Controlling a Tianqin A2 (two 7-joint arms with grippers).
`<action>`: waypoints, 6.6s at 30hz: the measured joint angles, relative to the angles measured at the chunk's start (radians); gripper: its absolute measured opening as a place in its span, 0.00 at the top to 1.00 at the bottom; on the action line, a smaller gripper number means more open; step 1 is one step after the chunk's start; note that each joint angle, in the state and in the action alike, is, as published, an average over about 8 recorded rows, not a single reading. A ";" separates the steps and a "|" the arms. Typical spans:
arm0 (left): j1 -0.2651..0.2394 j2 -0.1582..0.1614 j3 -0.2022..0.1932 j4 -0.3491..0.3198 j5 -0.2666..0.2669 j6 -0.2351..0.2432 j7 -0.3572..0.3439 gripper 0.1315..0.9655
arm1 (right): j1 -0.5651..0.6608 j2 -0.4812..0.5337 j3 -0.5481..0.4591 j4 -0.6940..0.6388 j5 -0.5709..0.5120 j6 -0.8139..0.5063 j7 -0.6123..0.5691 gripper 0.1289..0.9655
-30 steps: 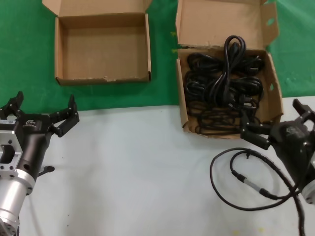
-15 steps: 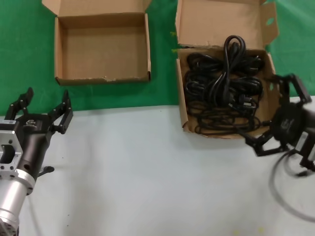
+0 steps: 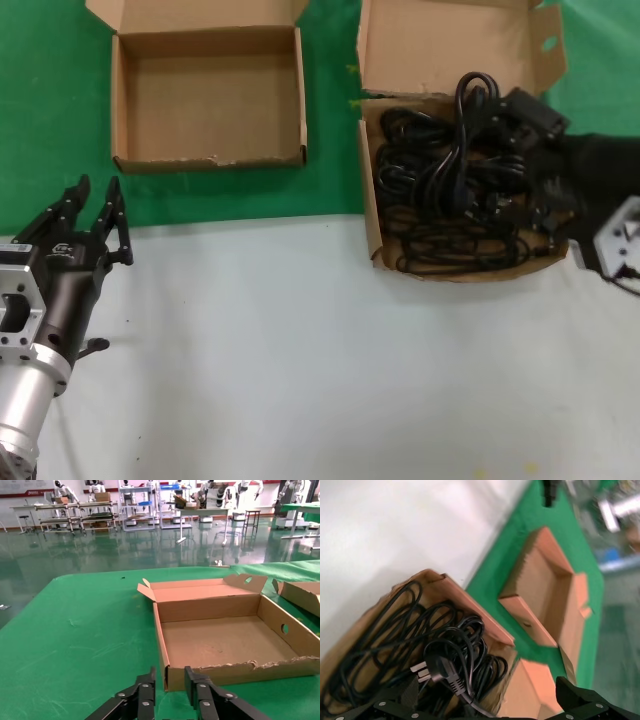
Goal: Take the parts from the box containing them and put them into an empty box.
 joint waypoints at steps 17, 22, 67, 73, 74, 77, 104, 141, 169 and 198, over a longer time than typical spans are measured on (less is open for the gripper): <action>0.000 0.000 0.000 0.000 0.000 0.000 0.000 0.95 | 0.250 -0.140 -0.181 -0.208 -0.187 -0.086 -0.100 0.07; 0.000 0.000 0.000 0.000 0.000 0.000 0.000 0.98 | 0.270 -0.158 -0.199 -0.226 -0.217 -0.078 -0.099 0.12; 0.000 0.000 0.000 0.000 0.000 0.000 0.000 0.98 | 0.305 -0.170 -0.232 -0.202 -0.305 -0.122 0.037 0.90; 0.000 0.000 0.000 0.000 0.000 0.000 0.000 0.98 | 0.318 -0.156 -0.206 -0.105 -0.322 -0.148 0.121 0.90; 0.000 0.000 0.000 0.000 0.000 0.000 0.000 0.98 | 0.322 -0.157 -0.202 -0.087 -0.327 -0.151 0.136 0.90; 0.000 0.000 0.000 0.000 0.000 0.000 0.000 0.98 | 0.340 -0.172 -0.193 -0.036 -0.346 -0.154 0.177 0.90; 0.000 0.000 0.000 0.000 0.000 0.000 0.000 0.98 | 0.427 -0.600 -0.278 -0.312 -0.452 0.114 0.202 0.88; 0.001 0.000 0.000 0.001 -0.002 -0.002 0.001 0.94 | 0.131 -0.439 -0.036 0.034 -0.448 0.249 0.390 0.25; 0.006 -0.002 -0.001 0.003 -0.012 -0.010 0.007 0.43 | -0.214 -0.465 0.119 0.038 -0.092 0.482 0.518 0.00; 0.011 -0.003 -0.003 0.006 -0.023 -0.019 0.013 0.00 | -0.573 -0.493 0.282 0.042 0.280 0.725 0.652 0.00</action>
